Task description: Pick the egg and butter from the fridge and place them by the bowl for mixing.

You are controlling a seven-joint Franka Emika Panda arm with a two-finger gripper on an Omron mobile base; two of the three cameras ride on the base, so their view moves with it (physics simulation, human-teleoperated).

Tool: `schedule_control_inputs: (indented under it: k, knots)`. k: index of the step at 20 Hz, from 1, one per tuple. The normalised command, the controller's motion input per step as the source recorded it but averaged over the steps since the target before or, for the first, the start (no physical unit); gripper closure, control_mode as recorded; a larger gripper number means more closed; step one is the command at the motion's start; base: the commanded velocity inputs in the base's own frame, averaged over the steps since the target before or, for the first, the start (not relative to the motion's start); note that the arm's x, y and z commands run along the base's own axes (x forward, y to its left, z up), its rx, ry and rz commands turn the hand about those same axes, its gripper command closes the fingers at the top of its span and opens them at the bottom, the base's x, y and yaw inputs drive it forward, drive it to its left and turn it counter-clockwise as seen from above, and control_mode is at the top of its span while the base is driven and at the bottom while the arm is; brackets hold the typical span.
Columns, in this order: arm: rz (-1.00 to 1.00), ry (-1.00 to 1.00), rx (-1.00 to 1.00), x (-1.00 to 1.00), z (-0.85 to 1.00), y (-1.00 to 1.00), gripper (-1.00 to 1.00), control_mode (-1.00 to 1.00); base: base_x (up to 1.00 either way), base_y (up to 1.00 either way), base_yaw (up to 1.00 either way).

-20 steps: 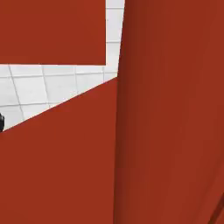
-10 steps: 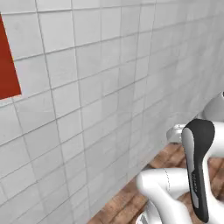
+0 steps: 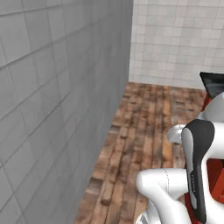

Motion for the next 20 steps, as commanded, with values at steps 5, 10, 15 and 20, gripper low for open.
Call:
schedule_control_inputs:
  k: [5, 10, 15, 20]
  knots:
    - [0.0, 0.0, 0.0, 0.0, 0.0, 0.0, -1.0, 1.0, 1.0, 0.0, -0.26]
    - [0.0, 0.0, 0.0, 0.0, 0.0, 0.0, -1.0, 1.0, 1.0, 0.0, -0.21]
    - [0.0, 0.0, 0.0, 0.0, 0.0, 0.0, -1.0, 1.0, 1.0, 0.0, -0.21]
    - [0.0, 0.0, 0.0, 0.0, 0.0, 0.0, -1.0, 1.0, 1.0, 0.0, -0.29]
